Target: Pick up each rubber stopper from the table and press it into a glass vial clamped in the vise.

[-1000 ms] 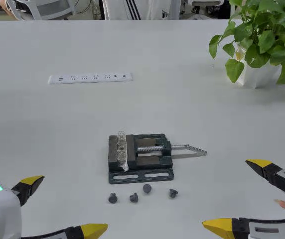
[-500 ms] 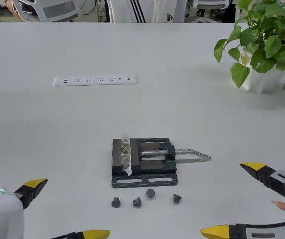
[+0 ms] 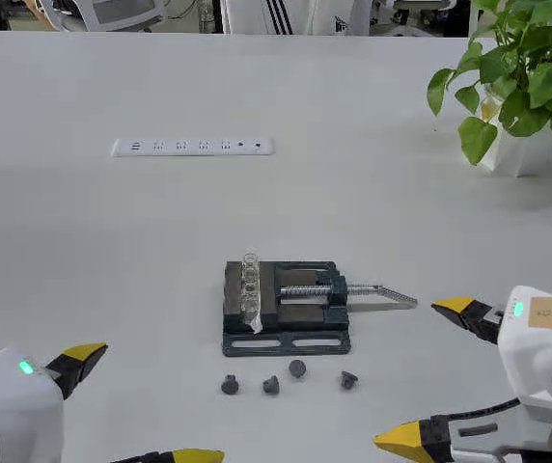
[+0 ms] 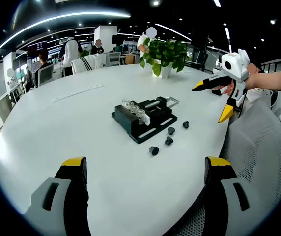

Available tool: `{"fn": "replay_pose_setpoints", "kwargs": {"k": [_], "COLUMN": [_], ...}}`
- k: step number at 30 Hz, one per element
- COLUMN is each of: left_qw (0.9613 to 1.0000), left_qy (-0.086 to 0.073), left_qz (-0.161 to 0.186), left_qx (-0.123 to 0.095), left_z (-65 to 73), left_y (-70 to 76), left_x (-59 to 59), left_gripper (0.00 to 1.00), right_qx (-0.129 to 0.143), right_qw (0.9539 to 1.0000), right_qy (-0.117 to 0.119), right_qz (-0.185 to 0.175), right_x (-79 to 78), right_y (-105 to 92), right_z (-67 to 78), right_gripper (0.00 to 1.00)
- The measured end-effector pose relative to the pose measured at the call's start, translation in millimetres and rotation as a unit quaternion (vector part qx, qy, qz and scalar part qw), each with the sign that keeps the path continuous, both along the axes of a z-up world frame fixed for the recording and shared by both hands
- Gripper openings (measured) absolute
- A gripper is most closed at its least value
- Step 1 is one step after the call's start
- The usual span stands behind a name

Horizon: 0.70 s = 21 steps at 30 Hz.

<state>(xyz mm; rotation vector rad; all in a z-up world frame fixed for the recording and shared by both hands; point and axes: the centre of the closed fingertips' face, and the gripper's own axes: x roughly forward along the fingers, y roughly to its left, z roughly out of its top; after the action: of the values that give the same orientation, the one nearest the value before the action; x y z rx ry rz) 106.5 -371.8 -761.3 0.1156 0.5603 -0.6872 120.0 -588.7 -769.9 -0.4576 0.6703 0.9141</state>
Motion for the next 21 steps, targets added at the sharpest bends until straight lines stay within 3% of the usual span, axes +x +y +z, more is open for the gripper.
{"fn": "replay_pose_setpoints", "kwargs": {"k": [3,6,10,18,21], "left_qw": [1.0,1.0,0.9999,1.0,1.0], "left_qy": [0.0,-0.003,-0.002,0.0,0.0], "left_qz": [-0.002,-0.004,-0.006,-0.003,-0.003], "left_qx": [0.001,0.007,0.009,0.007,0.004], "left_z": [-1.4,-1.6,-2.1,-3.6,-3.8], "left_y": [0.3,0.1,0.2,1.7,0.8], "left_x": [-0.3,-0.6,-1.2,-1.5,-1.5], "left_gripper": [0.99,0.99,0.99,0.99,0.99], "right_qx": [-0.011,-0.027,-0.04,-0.06,-0.069], "right_qw": [0.9998,0.9992,0.9984,0.9967,0.9956], "right_qy": [0.007,0.019,0.021,0.031,0.032], "right_qz": [0.014,0.024,0.032,0.045,0.056], "right_x": [0.0,1.7,3.9,5.2,4.8], "right_y": [3.4,4.9,7.9,13.1,15.6], "right_z": [-4.4,-12.5,-18.0,-29.7,-34.8], "right_gripper": [0.88,0.78,0.75,0.59,0.48]}}
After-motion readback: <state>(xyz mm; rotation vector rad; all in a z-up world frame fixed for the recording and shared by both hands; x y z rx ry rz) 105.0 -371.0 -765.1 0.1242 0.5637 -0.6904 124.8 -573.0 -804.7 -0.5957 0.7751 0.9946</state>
